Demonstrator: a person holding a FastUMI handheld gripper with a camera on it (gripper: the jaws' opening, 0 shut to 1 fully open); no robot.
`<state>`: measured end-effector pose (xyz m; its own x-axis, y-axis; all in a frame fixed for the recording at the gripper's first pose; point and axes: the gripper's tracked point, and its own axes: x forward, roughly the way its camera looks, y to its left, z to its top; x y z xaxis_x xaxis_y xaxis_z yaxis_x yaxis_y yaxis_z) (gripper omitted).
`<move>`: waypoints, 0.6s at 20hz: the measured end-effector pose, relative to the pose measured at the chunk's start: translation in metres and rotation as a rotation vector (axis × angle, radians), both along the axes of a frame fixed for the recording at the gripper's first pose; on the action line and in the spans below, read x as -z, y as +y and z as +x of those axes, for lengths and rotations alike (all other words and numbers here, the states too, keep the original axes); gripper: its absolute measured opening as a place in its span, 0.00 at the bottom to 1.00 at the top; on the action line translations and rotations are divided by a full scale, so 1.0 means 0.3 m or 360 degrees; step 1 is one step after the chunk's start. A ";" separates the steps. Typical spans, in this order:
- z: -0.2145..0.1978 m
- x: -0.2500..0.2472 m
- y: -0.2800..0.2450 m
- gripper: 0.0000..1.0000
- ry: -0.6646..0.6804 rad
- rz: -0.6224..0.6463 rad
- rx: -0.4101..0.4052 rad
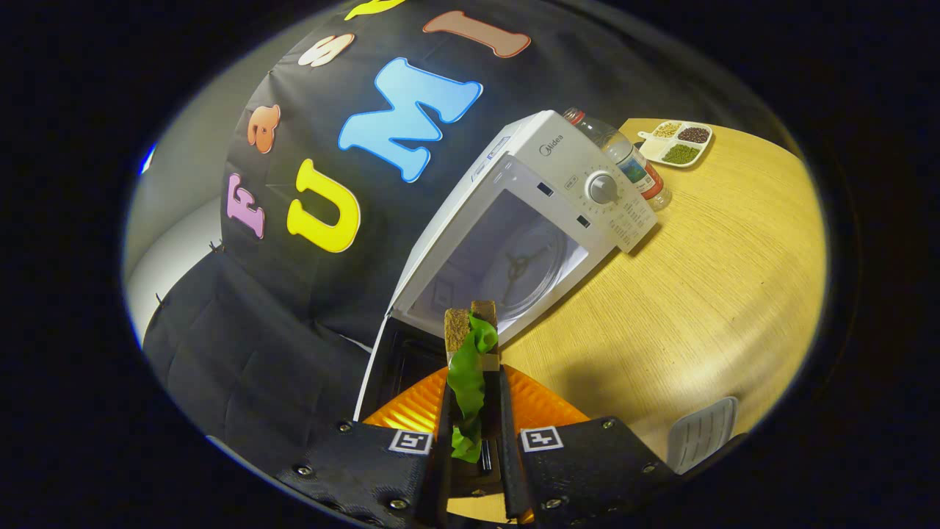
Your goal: Open the microwave, put the food inside, and close the microwave door.
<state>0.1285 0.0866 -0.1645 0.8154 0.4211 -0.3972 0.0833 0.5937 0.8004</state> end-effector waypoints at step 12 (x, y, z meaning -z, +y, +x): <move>0.314 0.147 0.071 0.29 -0.0014 0.0130 0.0133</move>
